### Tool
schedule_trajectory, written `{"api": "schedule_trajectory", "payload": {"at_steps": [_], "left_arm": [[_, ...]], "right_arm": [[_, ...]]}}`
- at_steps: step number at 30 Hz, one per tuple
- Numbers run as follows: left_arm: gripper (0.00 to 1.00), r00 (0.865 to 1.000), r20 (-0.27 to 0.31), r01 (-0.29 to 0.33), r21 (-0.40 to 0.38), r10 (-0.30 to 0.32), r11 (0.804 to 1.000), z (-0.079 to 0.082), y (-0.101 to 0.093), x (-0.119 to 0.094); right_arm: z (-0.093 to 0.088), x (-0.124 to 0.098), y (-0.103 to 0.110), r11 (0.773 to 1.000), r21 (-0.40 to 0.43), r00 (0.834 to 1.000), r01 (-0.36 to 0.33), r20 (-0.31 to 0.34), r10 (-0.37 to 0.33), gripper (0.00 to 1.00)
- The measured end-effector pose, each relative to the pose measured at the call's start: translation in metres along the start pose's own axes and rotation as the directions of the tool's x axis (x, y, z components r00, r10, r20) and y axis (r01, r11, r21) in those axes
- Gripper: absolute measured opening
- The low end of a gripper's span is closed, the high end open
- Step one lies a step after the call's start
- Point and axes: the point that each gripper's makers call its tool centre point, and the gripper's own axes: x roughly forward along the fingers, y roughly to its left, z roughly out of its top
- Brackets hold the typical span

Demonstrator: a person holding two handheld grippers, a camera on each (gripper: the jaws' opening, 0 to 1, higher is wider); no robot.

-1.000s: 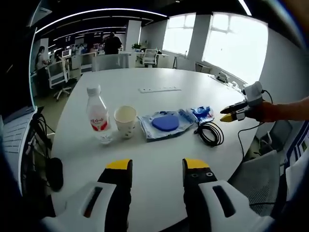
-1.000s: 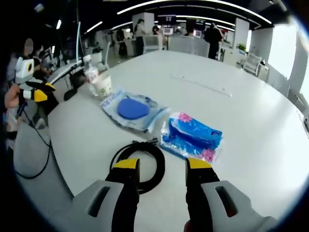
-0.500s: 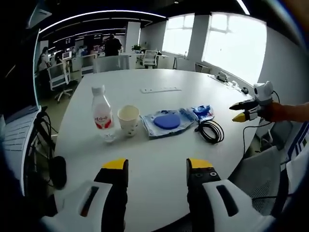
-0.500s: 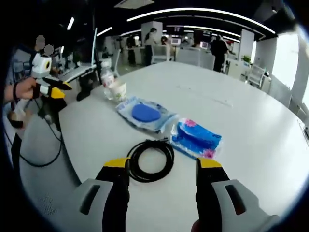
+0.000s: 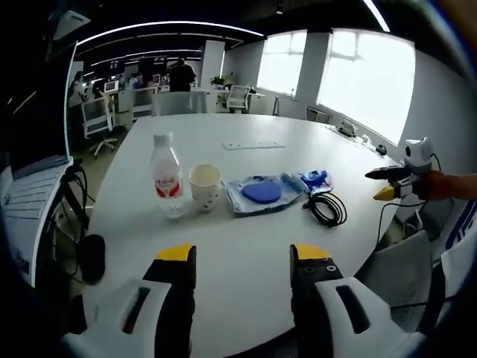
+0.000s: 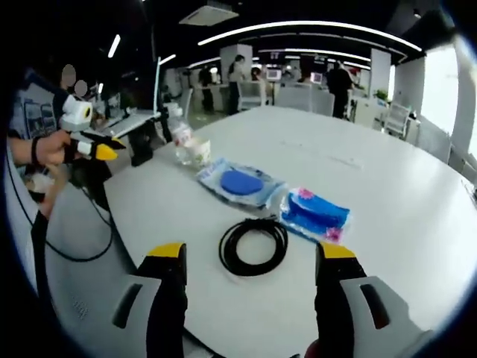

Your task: Arrange the tabletop items into an orderly group along one side of the table until the central work area is clear of visible clutter.

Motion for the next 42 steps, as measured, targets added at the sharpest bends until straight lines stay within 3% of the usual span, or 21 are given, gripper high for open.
{"api": "schedule_trajectory", "payload": {"at_steps": [19, 42], "left_arm": [[0.56, 1.000, -0.013, -0.007, -0.026, 0.007, 1.000, -0.018, -0.003, -0.006], [0.56, 1.000, -0.015, 0.012, -0.029, -0.013, 1.000, -0.018, 0.002, -0.002]], "right_arm": [[-0.024, -0.002, 0.016, 0.999, 0.036, 0.999, -0.021, -0.042, 0.023, 0.74], [-0.019, 0.001, 0.017, 0.999, 0.053, 0.999, -0.005, -0.046, 0.007, 0.72]]}}
